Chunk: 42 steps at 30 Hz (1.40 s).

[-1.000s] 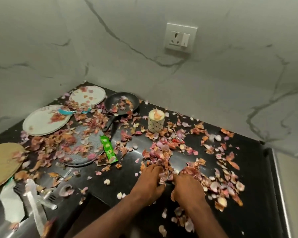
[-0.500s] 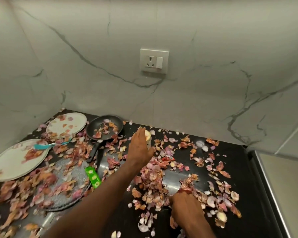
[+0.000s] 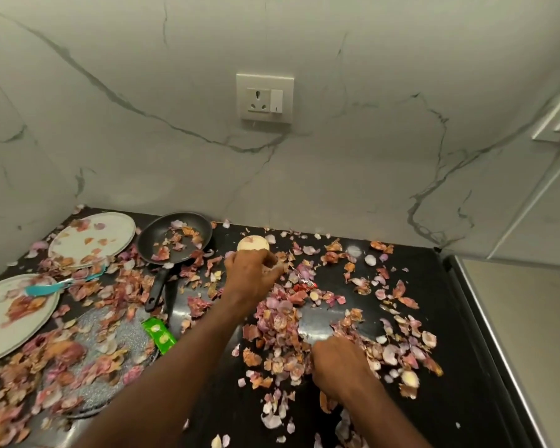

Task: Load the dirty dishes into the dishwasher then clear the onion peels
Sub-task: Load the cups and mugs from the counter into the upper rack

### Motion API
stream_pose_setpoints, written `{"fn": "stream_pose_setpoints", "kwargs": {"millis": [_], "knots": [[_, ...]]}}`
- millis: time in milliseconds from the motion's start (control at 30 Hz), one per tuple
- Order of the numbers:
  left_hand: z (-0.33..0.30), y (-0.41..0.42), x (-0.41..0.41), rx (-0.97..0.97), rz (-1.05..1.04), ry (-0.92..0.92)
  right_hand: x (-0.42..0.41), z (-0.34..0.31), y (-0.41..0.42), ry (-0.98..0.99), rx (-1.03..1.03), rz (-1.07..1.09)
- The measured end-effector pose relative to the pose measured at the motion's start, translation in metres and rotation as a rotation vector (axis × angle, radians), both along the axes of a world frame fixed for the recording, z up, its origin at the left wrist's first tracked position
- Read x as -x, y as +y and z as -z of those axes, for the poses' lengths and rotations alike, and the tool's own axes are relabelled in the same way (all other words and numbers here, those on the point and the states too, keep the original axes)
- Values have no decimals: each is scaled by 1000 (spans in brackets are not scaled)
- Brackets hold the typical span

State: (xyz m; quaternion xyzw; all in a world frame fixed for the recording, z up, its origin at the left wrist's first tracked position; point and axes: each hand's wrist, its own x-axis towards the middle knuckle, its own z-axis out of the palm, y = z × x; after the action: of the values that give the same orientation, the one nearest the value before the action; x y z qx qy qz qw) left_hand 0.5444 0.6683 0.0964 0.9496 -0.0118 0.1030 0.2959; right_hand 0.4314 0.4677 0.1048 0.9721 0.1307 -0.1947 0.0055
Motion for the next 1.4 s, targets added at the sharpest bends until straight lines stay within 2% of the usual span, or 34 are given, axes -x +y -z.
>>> {"fn": "stream_pose_setpoints", "kwargs": {"millis": [100, 200, 300, 367, 500, 633, 733, 833, 1033, 1133, 1200, 1300, 1333, 1400], "knots": [[1, 4, 2, 157, 52, -83, -4, -3, 4, 25, 12, -4], [2, 8, -2, 10, 30, -158, -7, -2, 5, 44, 15, -2], [6, 6, -4, -141, 41, -29, -8, -1, 4, 49, 14, 6], [6, 3, -2, -127, 62, -74, -9, -1, 4, 49, 9, 9], [-4, -1, 4, 21, 84, -158, -9, -3, 4, 64, 7, 10], [0, 5, -4, -8, 89, -205, -9, -1, 4, 62, 8, 14], [6, 15, -21, -118, -24, -65, -9, 0, 3, 64, 7, 12], [8, 19, -35, -107, -79, 101, -9, 2, 1, 51, -3, 5], [20, 21, -39, 38, -129, 119, -9, 1, 0, 51, -6, -1], [14, 20, -43, 117, -165, 186, -10, 1, 0, 58, 0, -2], [10, 20, -48, 90, -154, 224, -9, 0, 1, 48, 4, -7], [13, 24, -56, -106, -137, 292, -9, -1, 1, 48, 4, -18], [15, 24, -57, -117, -133, 311, -10, -1, 1, 53, 7, -21], [15, 23, -57, -6, -135, 346, -12, -2, 2, 65, 9, -19]]}}
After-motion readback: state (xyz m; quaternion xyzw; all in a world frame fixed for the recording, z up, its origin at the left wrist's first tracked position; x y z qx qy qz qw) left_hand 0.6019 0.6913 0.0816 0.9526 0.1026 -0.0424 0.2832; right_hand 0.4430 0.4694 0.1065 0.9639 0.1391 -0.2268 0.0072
